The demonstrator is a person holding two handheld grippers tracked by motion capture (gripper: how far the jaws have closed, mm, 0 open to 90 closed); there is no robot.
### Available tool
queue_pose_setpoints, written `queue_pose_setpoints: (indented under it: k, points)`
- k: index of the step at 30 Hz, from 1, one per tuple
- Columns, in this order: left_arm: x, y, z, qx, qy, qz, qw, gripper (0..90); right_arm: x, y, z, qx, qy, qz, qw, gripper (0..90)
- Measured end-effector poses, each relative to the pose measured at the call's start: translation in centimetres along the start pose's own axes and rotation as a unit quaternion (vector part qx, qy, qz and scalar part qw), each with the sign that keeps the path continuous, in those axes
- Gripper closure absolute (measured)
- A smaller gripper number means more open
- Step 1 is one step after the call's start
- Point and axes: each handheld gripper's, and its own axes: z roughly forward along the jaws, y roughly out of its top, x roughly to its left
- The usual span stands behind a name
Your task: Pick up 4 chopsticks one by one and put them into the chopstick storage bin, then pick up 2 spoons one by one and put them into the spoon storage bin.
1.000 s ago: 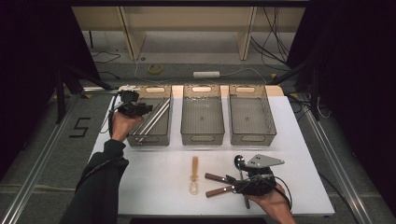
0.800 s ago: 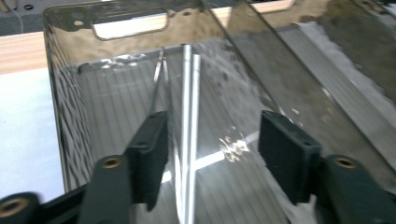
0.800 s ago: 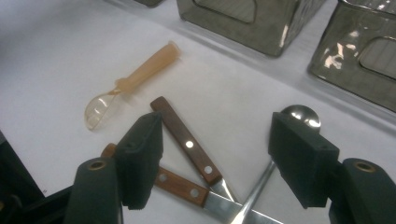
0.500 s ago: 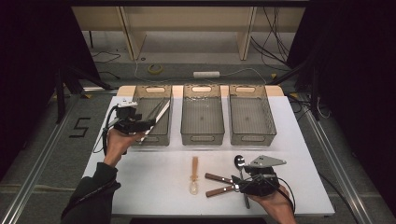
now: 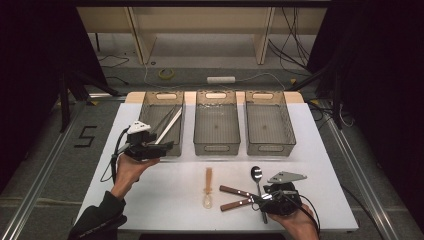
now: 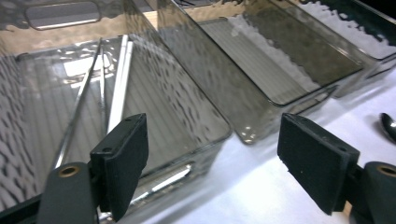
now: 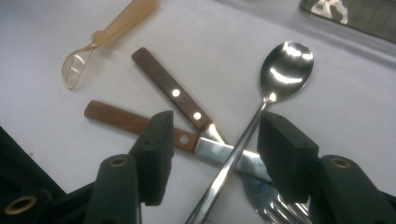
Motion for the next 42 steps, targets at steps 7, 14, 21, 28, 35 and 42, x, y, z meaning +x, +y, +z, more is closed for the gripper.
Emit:
queue_pose_setpoints:
  k: [7, 14, 21, 28, 35, 42]
  points:
    - [-1.2, -1.0, -0.8, -0.011, -0.014, 0.011, 0.9998, 21.6, 0.3, -0.5, 0.1, 0.015, 0.001, 0.000, 0.9999, 47.8]
    - [-1.9, -1.8, -1.4, -0.024, -0.037, 0.016, 0.9989, 21.4, 0.7, -0.9, 0.5, 0.037, 0.002, -0.001, 0.9993, 46.0]
    - [-2.1, -3.0, -1.9, -0.018, -0.034, 0.024, 0.9990, 21.3, 0.8, -1.2, 0.7, 0.059, -0.002, -0.002, 0.9983, 47.4]
    - [-2.5, -3.4, -2.5, -0.023, -0.037, 0.019, 0.9989, 21.3, 0.7, -1.4, 1.1, 0.074, -0.006, -0.004, 0.9972, 53.8]
    - [-2.9, -3.7, -2.7, -0.018, -0.042, 0.025, 0.9986, 21.3, 0.5, -1.6, 1.3, 0.082, -0.010, 0.001, 0.9965, 58.6]
    - [-3.3, -4.0, -2.8, -0.017, -0.043, 0.034, 0.9984, 21.3, 0.7, -1.6, 1.7, 0.098, -0.017, -0.008, 0.9950, 60.8]
